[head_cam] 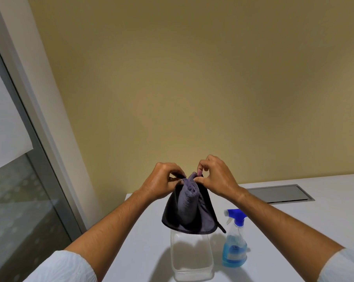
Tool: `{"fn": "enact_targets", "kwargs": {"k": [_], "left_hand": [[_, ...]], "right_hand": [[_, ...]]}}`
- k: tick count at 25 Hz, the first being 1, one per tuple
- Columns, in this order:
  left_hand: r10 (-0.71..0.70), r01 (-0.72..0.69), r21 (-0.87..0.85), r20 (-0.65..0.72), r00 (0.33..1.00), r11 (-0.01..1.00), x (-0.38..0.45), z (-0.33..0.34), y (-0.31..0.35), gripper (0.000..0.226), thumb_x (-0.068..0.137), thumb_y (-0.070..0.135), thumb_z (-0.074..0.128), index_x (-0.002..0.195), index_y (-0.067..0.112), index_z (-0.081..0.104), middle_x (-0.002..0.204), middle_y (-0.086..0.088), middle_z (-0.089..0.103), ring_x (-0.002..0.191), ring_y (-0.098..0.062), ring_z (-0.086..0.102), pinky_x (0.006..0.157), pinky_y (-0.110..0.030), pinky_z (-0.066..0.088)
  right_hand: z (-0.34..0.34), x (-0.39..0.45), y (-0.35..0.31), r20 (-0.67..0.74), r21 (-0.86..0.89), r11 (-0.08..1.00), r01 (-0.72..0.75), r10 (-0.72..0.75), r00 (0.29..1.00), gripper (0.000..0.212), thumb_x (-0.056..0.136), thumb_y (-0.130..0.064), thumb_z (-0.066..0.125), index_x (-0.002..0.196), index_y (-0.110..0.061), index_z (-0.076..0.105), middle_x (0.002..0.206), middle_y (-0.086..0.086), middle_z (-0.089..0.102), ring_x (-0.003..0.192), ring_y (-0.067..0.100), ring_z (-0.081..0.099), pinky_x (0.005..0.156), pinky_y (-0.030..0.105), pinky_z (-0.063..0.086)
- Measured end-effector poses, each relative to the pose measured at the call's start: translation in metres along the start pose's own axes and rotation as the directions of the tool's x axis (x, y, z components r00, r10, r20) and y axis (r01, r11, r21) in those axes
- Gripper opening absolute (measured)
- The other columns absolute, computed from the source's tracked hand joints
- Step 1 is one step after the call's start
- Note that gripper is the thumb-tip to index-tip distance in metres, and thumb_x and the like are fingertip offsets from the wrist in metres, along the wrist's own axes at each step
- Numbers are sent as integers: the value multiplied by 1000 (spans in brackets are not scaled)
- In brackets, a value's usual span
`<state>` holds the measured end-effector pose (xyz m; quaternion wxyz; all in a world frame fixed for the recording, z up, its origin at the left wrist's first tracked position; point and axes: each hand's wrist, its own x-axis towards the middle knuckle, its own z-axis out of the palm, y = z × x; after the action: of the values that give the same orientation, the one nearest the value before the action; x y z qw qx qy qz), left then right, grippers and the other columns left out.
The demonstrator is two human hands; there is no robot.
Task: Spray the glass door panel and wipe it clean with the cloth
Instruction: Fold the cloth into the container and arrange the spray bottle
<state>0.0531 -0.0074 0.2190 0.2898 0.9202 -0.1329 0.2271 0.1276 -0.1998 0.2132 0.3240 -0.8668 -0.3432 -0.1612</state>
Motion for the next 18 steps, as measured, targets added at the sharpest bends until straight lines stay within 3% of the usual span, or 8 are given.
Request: {"fn": "enact_targets", "kwargs": {"k": [2, 5, 8, 11, 13, 16, 18], "left_hand": [[-10, 10, 7, -20, 1000, 1000, 0, -1, 0, 13, 78, 8, 79, 90, 11, 75, 85, 5, 70, 82, -7, 67, 73, -16, 57], [-19, 18, -17, -58, 998, 1000, 1, -1, 0, 13, 77, 8, 79, 90, 10, 76, 83, 5, 70, 81, -5, 68, 71, -16, 57], [-32, 29, -32, -95, 995, 999, 1, 0, 1, 15, 76, 9, 81, 90, 11, 76, 83, 7, 71, 80, -3, 69, 70, -15, 57], [-54, 50, -27, -130, 990, 998, 1, 2, 1, 15, 75, 7, 81, 89, 11, 77, 80, 10, 70, 77, 0, 68, 68, -13, 56], [-58, 58, -5, -145, 988, 998, 0, 3, 1, 14, 76, 8, 80, 89, 11, 77, 81, 7, 71, 76, -1, 67, 68, -13, 55], [-87, 90, 17, -146, 985, 996, 0, 3, 1, 14, 77, 10, 79, 90, 13, 76, 83, 7, 70, 77, -3, 67, 66, -13, 55], [-82, 87, 35, -114, 990, 996, 1, 1, 0, 17, 78, 11, 78, 93, 14, 74, 85, 5, 70, 79, -7, 67, 63, -12, 53]], "right_hand": [[0, 1, 1, -21, -35, 999, -14, 13, 1000, 11, 73, -31, 82, 72, -27, 71, 74, -12, 58, 71, 6, 53, 63, 24, 41], [2, 2, 4, 87, 228, 971, -73, 55, 995, 5, 78, -24, 80, 83, -24, 80, 78, -10, 75, 73, 5, 67, 70, 25, 54], [5, 4, 8, 334, 528, 816, -236, 56, 941, 15, 90, -17, 68, 99, -21, 79, 94, -5, 78, 92, 10, 72, 81, 28, 57], [5, 5, 11, 472, 635, 665, -393, 69, 879, 20, 94, -22, 62, 107, -17, 76, 107, -2, 76, 104, 13, 67, 89, 34, 52], [4, 1, 9, 475, 645, 675, -358, 13, 880, 26, 87, -33, 71, 109, -19, 75, 107, -1, 75, 103, 14, 66, 89, 34, 51], [7, -4, 1, 372, 606, 767, -210, -41, 927, 33, 74, -23, 84, 105, -22, 74, 100, -2, 75, 97, 18, 68, 87, 33, 54], [12, -1, 0, 317, 580, 796, -174, -24, 948, 33, 72, -15, 83, 103, -22, 75, 96, -5, 75, 94, 16, 69, 86, 34, 55]]}}
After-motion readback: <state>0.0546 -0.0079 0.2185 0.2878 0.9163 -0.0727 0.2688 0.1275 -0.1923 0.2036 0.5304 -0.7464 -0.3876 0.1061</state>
